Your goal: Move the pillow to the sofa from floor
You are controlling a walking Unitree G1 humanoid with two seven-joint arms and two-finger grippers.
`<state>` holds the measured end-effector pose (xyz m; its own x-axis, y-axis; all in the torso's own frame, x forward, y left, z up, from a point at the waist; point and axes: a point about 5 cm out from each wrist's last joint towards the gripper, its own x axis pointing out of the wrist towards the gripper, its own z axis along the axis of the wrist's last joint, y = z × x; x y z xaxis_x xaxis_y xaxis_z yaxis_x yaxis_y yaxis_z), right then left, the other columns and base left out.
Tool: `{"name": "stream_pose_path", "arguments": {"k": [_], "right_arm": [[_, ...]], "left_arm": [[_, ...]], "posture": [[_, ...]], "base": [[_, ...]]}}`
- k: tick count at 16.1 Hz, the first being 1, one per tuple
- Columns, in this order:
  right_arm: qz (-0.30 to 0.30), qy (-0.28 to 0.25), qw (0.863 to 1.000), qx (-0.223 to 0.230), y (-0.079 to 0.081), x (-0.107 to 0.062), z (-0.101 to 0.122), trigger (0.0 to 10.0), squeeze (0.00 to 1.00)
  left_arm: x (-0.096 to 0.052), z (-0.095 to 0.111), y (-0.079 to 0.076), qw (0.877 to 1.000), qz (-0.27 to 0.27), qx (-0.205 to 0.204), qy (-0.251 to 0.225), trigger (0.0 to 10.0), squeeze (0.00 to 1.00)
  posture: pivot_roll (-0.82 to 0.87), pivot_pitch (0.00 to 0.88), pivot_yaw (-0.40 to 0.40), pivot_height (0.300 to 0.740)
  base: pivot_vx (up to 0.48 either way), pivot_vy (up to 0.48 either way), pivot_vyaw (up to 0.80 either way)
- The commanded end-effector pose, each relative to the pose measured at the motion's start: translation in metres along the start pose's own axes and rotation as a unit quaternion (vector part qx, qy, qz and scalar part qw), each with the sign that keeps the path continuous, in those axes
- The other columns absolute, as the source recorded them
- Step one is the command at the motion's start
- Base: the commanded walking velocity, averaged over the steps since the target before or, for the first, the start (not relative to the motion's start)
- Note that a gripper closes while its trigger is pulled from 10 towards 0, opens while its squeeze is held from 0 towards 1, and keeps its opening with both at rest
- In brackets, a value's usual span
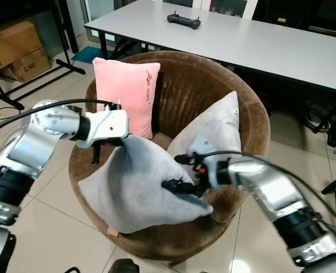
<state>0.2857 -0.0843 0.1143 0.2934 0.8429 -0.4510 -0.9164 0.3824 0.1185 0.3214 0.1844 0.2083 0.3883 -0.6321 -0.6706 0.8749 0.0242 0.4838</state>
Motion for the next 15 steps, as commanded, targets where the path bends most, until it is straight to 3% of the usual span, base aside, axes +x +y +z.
{"name": "stream_pose_path", "arguments": {"k": [1,2,3,4,5,15], "right_arm": [[-0.018,0.012,1.0,-0.001,-0.002,0.002,0.001,10.0,0.0],[-0.022,0.013,1.0,0.011,-0.001,0.007,0.002,10.0,0.0],[-0.027,0.014,0.999,0.024,-0.001,0.011,0.001,6.8,0.0],[-0.028,0.014,0.999,0.025,-0.001,0.011,0.001,6.8,0.0],[-0.02,0.009,0.999,0.031,0.001,0.013,0.002,0.0,0.0],[0.002,0.006,0.999,0.04,0.005,0.012,0.004,0.0,0.0]], "left_arm": [[-0.01,0.016,0.014,0.999,0.036,0.025,-0.025,10.0,0.0],[-0.009,0.017,0.017,0.998,0.047,0.028,-0.03,10.0,0.0],[-0.009,0.02,0.019,0.997,0.056,0.028,-0.037,10.0,0.0],[-0.009,0.02,0.019,0.997,0.056,0.027,-0.038,10.0,0.0],[-0.01,0.02,0.02,0.997,0.06,0.029,-0.037,10.0,0.0],[-0.011,0.018,0.023,0.996,0.083,0.03,-0.03,10.0,0.0]], "posture": [[0.07,0.0,-0.049,0.74],[0.07,0.0,-0.049,0.74],[0.07,0.0,-0.048,0.74],[0.07,0.0,-0.048,0.74],[0.07,0.0,-0.05,0.74],[0.07,0.0,-0.049,0.74]], "base": [[0.0,0.0,0.0],[0.0,0.0,0.0],[0.0,0.0,0.0],[0.0,0.0,0.0],[0.0,0.0,0.0],[0.0,0.0,0.0]]}}
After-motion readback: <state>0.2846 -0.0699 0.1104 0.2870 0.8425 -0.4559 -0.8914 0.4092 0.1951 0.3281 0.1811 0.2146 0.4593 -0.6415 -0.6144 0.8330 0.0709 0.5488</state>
